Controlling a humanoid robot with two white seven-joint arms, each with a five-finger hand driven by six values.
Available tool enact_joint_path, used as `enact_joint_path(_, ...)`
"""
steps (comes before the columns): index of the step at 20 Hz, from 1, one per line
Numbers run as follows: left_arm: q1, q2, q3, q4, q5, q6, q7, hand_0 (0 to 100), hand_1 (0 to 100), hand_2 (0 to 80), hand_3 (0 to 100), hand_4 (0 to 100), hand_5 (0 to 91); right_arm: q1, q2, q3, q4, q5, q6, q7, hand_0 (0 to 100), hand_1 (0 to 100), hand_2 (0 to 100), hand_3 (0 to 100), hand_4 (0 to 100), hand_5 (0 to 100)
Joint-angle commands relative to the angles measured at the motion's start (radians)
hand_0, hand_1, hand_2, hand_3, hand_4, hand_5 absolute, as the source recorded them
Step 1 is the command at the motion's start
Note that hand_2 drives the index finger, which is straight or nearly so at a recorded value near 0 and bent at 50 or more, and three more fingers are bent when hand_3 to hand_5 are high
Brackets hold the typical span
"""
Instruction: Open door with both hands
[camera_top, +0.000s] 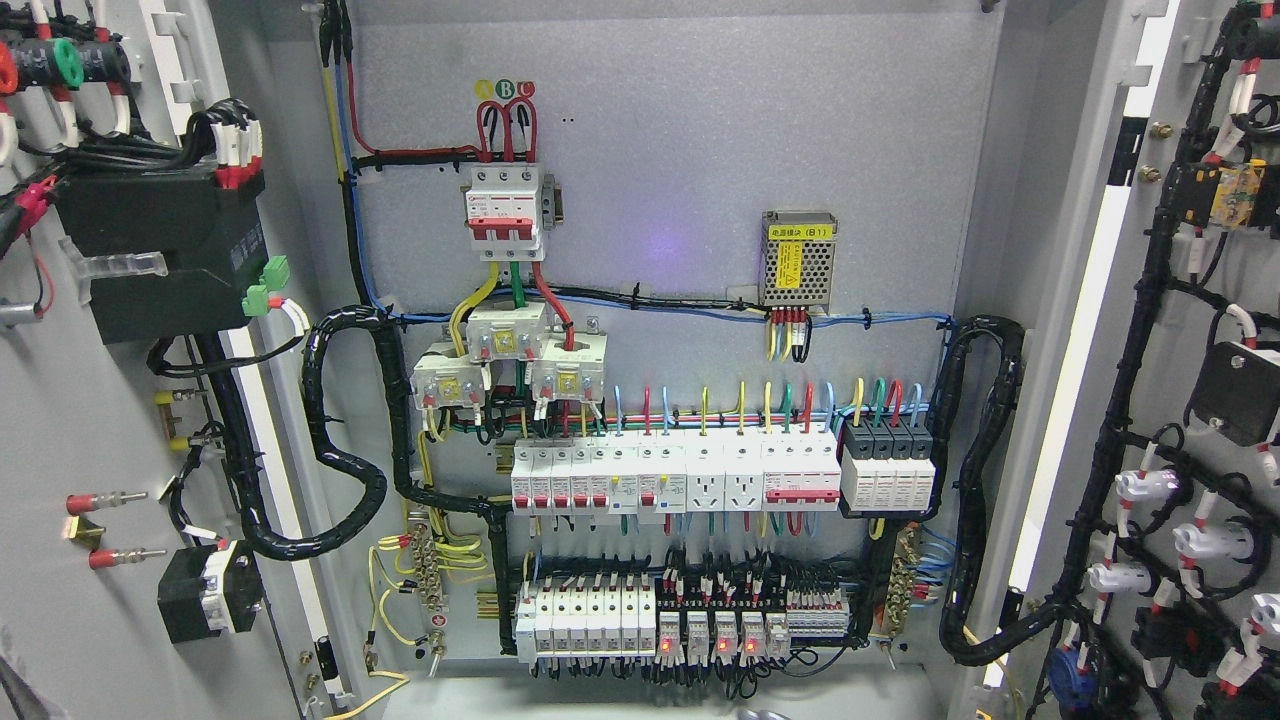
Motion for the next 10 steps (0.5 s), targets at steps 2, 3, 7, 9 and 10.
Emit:
enact_joint_path(2, -0.063, 0.049, -0.011, -0.147, 0.001, -0.005, 0.001, 0, 0, 0.0, 0, 0, 0.0, 0.090, -0.083, -0.068, -0.076, 0.001, -0.113, 0.009, 19, 0, 0, 0, 0, 0)
enact_joint_path(3, -0.067, 0.049, -0.011, -0.156, 0.001, -0.014, 0.001, 0, 0, 0.0, 0, 0, 0.0, 0.092, -0.083, -0.070, -0.076, 0.001, -0.142, 0.009, 19, 0, 0, 0, 0, 0)
enact_joint_path(7, -0.070, 0.054, -0.011, -0.176, -0.001, -0.051, 0.001, 0, 0, 0.0, 0, 0, 0.0, 0.086, -0.082, -0.081, -0.073, -0.002, -0.242, -0.002, 19, 0, 0, 0, 0, 0)
enact_joint_path(9, -0.071, 0.054, -0.011, -0.187, -0.001, -0.054, 0.001, 0, 0, 0.0, 0, 0, 0.0, 0.083, -0.083, -0.123, -0.073, -0.007, -0.250, -0.002, 19, 0, 0, 0, 0, 0)
enact_joint_path(10, -0.076, 0.054, -0.011, -0.188, 0.001, -0.054, 0.001, 0, 0, 0.0, 0, 0, 0.0, 0.080, -0.082, -0.136, -0.073, -0.008, -0.250, -0.002, 19, 0, 0, 0, 0, 0)
